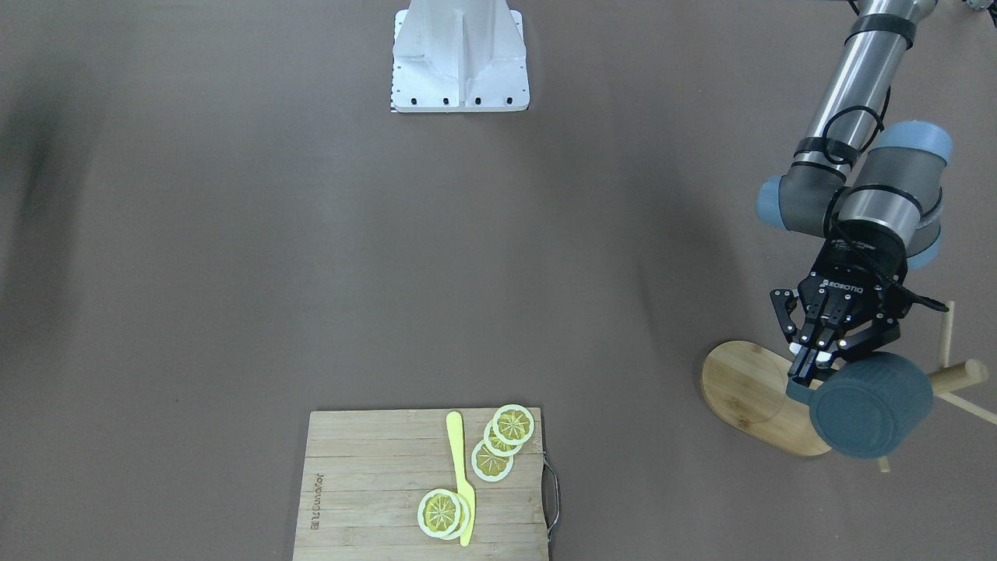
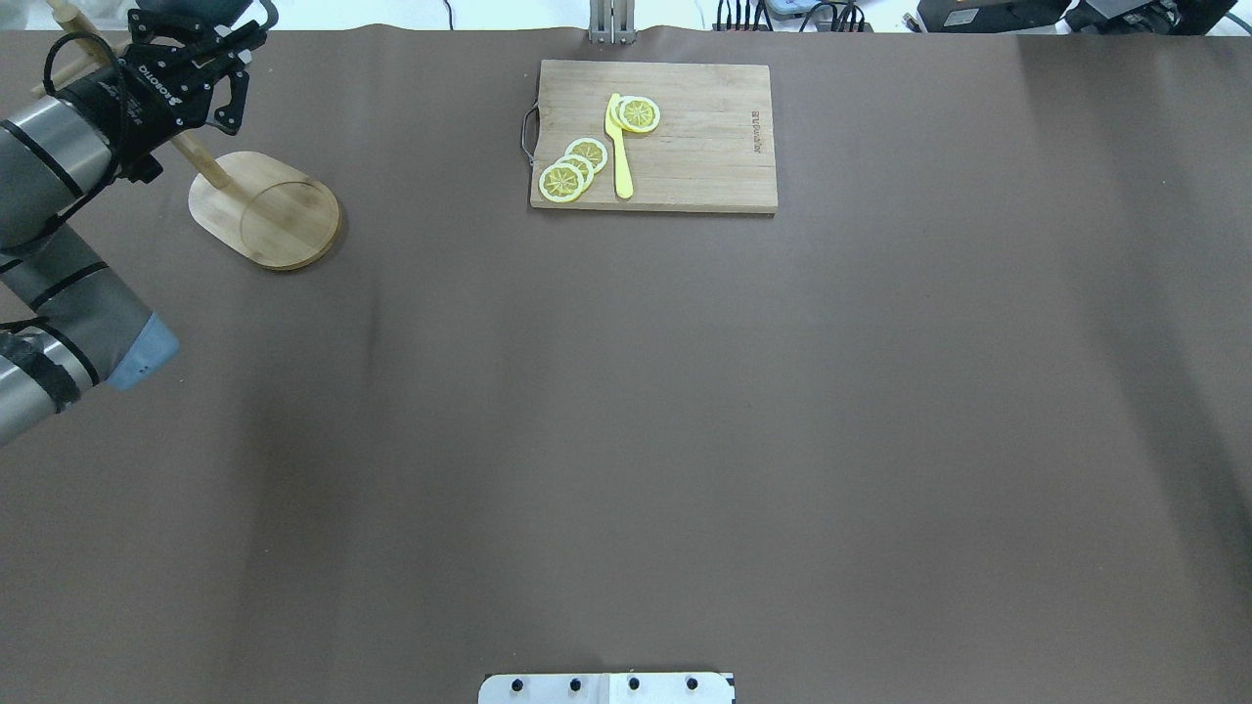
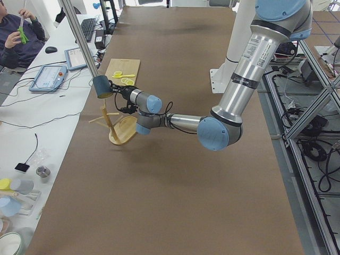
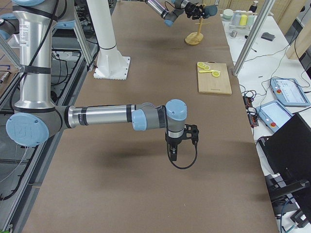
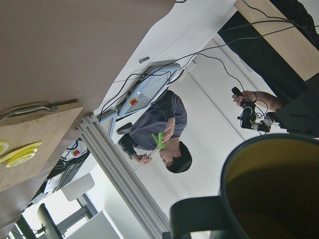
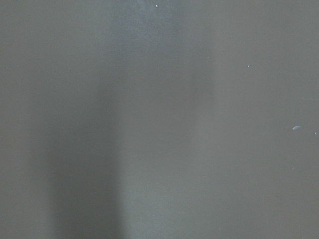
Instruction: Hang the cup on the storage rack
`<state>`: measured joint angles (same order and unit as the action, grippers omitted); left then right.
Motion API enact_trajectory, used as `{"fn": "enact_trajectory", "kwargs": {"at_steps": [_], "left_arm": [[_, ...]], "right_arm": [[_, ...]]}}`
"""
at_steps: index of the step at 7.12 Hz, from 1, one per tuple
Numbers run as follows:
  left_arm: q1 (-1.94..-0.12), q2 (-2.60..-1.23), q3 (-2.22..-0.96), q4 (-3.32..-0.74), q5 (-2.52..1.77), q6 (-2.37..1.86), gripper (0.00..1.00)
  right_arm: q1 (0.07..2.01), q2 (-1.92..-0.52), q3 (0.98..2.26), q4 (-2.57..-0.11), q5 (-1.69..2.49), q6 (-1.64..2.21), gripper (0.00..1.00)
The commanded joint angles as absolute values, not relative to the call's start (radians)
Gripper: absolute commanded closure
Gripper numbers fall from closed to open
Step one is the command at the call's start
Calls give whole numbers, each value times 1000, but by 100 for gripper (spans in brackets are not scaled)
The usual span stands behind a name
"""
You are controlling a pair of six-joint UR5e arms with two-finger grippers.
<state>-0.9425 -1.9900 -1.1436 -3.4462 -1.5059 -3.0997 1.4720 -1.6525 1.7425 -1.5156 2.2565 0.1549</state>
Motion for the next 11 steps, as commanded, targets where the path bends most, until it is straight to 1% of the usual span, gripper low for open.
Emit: {"fn": "enact_trajectory", "kwargs": {"at_steps": [1, 2, 3, 8, 11], "left_arm": [[-947, -1974, -1106, -3480, -1514, -3097, 100], [-945, -1973, -1062, -3523, -1514, -3097, 100], [-945, -1971, -1051, -3545, -1513, -3097, 100], [-936, -1965, -1055, -3556, -1503, -3096, 100], [-899, -1964, -1054, -3556, -1471, -3093, 100]], "right_arm": [[1473, -1652, 1743, -1516, 2256, 155, 0], [1473, -1652, 1743, -1516, 2256, 155, 0], [1473, -1652, 1744, -1516, 2256, 155, 0], [1473, -1654, 1743, -1516, 2255, 155, 0], [1471, -1655, 1740, -1516, 2244, 155, 0]]}}
